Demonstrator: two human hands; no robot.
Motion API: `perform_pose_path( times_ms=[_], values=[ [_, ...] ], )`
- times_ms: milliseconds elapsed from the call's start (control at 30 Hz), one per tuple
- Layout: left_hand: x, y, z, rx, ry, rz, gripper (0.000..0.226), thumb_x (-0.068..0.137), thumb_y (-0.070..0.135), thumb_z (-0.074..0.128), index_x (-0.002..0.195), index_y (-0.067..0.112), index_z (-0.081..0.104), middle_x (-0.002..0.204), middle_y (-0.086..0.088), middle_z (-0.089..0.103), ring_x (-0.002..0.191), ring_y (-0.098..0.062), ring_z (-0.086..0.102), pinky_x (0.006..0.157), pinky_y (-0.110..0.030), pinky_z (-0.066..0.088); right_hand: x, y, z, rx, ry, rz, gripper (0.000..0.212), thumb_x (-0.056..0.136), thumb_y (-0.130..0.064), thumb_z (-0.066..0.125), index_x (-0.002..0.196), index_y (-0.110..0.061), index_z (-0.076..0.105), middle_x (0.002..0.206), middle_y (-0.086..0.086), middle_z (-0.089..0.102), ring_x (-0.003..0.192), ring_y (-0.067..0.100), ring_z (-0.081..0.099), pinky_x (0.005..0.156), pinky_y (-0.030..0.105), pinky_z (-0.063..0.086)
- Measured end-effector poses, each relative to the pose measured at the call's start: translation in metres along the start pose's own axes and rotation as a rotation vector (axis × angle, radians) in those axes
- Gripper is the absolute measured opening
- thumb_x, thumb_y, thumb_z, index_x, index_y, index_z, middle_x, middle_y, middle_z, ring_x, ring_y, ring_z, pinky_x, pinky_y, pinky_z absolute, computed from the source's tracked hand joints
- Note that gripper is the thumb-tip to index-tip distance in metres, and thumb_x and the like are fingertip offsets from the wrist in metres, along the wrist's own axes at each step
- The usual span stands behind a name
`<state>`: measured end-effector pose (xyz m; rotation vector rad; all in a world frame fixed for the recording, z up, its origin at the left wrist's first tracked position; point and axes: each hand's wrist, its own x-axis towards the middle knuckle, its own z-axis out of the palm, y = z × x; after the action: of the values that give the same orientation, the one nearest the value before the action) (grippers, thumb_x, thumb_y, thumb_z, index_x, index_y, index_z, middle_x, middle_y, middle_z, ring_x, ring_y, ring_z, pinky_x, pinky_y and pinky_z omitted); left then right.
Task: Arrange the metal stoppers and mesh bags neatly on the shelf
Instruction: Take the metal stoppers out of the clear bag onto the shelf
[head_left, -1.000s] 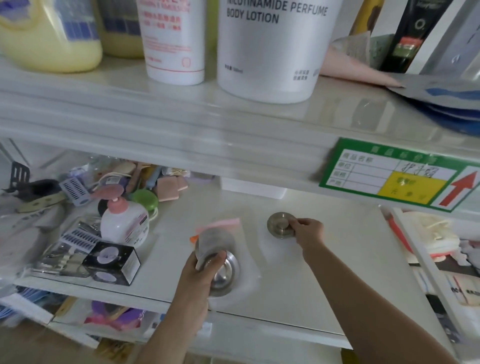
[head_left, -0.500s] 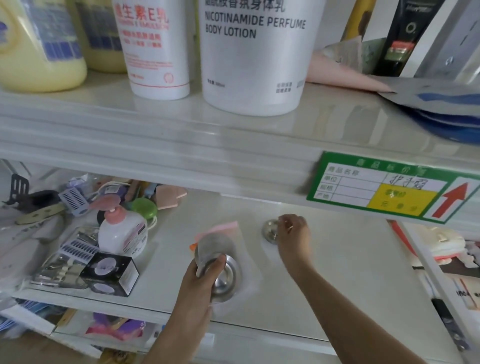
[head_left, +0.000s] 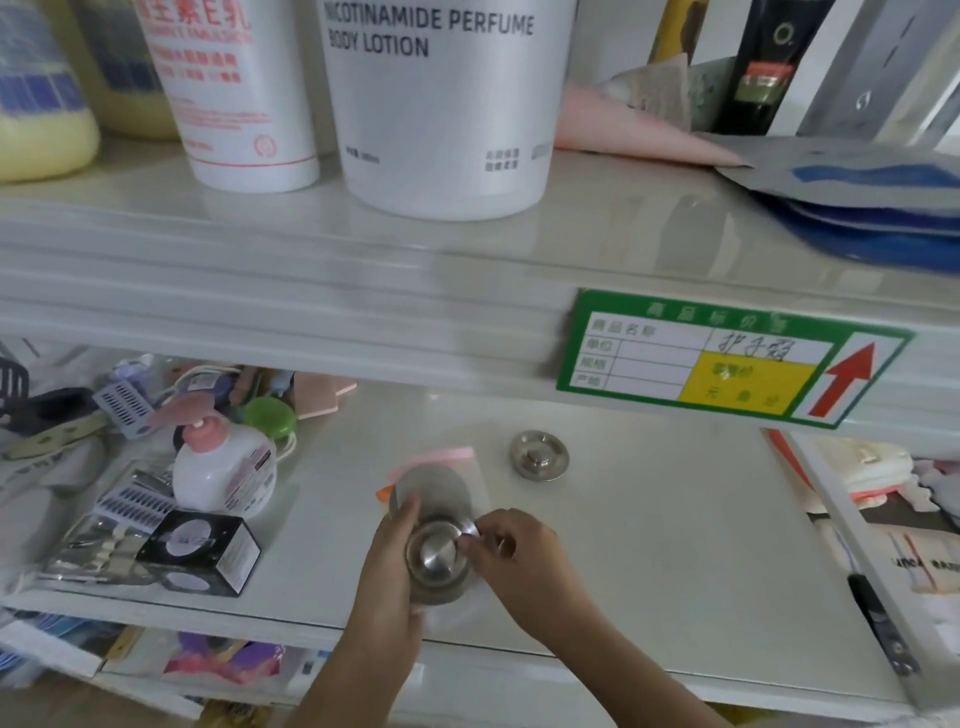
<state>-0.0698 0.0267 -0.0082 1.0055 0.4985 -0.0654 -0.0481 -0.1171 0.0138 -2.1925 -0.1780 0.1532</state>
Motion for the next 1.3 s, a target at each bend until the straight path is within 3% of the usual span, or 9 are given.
perform_pose_path(
  times_ms=[167, 300, 400, 700, 833, 967, 1067, 1133, 1300],
  values=[
    [0.001, 0.006, 0.003, -0.028, 0.065, -0.029, 0.032, 0.097, 0.030, 0.053, 0.105, 0.006, 0.072, 0.090, -0.018, 0.077, 0.076, -0.027, 0.073, 0.076, -0.041, 0.056, -0.003, 0.005, -0.005, 0.198, 0.063, 0.034, 0.010, 0.083, -0.030, 0.072, 0.073, -0.028, 0.071, 0.084, 0.001, 0.067, 0.069, 0.004, 0.060, 0.063, 0.010, 0.043],
    [0.007, 0.004, -0.008, -0.006, 0.198, 0.084, 0.026, 0.099, 0.030, 0.052, 0.109, 0.012, 0.069, 0.104, -0.015, 0.074, 0.085, -0.029, 0.071, 0.076, -0.040, 0.055, 0.008, 0.027, -0.026, 0.344, 0.232, 0.149, 0.023, 0.086, -0.022, 0.071, 0.065, -0.014, 0.073, 0.054, -0.001, 0.062, 0.054, 0.009, 0.049, 0.052, 0.017, 0.039],
    [0.005, 0.005, -0.015, 0.007, 0.226, 0.136, 0.030, 0.099, 0.034, 0.053, 0.116, 0.012, 0.065, 0.112, -0.014, 0.071, 0.097, -0.031, 0.069, 0.091, -0.051, 0.054, 0.022, 0.057, -0.039, 0.247, 0.280, 0.262, 0.031, 0.086, -0.027, 0.071, 0.057, -0.015, 0.071, 0.044, -0.010, 0.054, 0.048, 0.009, 0.044, 0.051, 0.026, 0.037],
    [-0.009, 0.006, -0.017, 0.059, 0.180, 0.195, 0.042, 0.088, 0.054, 0.062, 0.118, 0.025, 0.066, 0.117, -0.008, 0.072, 0.107, -0.031, 0.068, 0.096, -0.059, 0.052, 0.046, 0.079, -0.032, -0.102, 0.282, 0.319, 0.039, 0.085, -0.028, 0.066, 0.054, -0.007, 0.058, 0.047, -0.002, 0.045, 0.046, 0.018, 0.038, 0.049, 0.028, 0.028],
    [-0.011, 0.008, -0.020, 0.068, 0.175, 0.213, 0.051, 0.081, 0.060, 0.063, 0.118, 0.025, 0.066, 0.116, -0.008, 0.073, 0.107, -0.032, 0.068, 0.096, -0.061, 0.051, 0.042, 0.078, -0.031, -0.191, 0.310, 0.308, 0.021, 0.084, -0.037, 0.066, 0.078, -0.018, 0.071, 0.069, -0.005, 0.066, 0.068, 0.018, 0.061, 0.062, 0.031, 0.051],
    [-0.015, 0.007, -0.019, 0.109, 0.141, 0.247, 0.051, 0.081, 0.059, 0.062, 0.116, 0.023, 0.068, 0.113, -0.008, 0.075, 0.104, -0.031, 0.070, 0.094, -0.061, 0.052, 0.032, 0.045, -0.035, -0.107, 0.408, 0.082, 0.012, 0.087, -0.026, 0.065, 0.095, -0.019, 0.071, 0.084, 0.000, 0.063, 0.079, 0.022, 0.061, 0.072, 0.030, 0.048],
    [-0.018, 0.004, -0.012, 0.159, 0.084, 0.263, 0.050, 0.083, 0.059, 0.061, 0.119, 0.025, 0.068, 0.114, -0.006, 0.075, 0.105, -0.028, 0.071, 0.095, -0.058, 0.053, 0.029, -0.004, -0.031, 0.043, 0.224, -0.045, 0.015, 0.091, -0.023, 0.060, 0.094, -0.025, 0.074, 0.084, -0.011, 0.068, 0.076, 0.011, 0.063, 0.067, 0.018, 0.046],
    [-0.020, 0.003, -0.006, 0.186, 0.039, 0.274, 0.045, 0.086, 0.054, 0.059, 0.118, 0.023, 0.068, 0.113, -0.007, 0.076, 0.104, -0.029, 0.072, 0.093, -0.057, 0.054, 0.032, -0.020, -0.022, 0.056, 0.070, -0.054, 0.020, 0.091, -0.026, 0.055, 0.087, -0.023, 0.075, 0.073, -0.013, 0.068, 0.065, 0.002, 0.059, 0.061, 0.022, 0.045],
    [-0.022, 0.006, -0.004, 0.186, 0.000, 0.297, 0.042, 0.087, 0.048, 0.057, 0.114, 0.020, 0.069, 0.108, -0.009, 0.077, 0.101, -0.029, 0.073, 0.085, -0.049, 0.057, 0.031, -0.036, -0.020, 0.136, -0.027, -0.089, 0.032, 0.090, -0.027, 0.052, 0.073, -0.002, 0.062, 0.075, 0.015, 0.059, 0.060, 0.009, 0.047, 0.058, 0.027, 0.035]
  ],
)
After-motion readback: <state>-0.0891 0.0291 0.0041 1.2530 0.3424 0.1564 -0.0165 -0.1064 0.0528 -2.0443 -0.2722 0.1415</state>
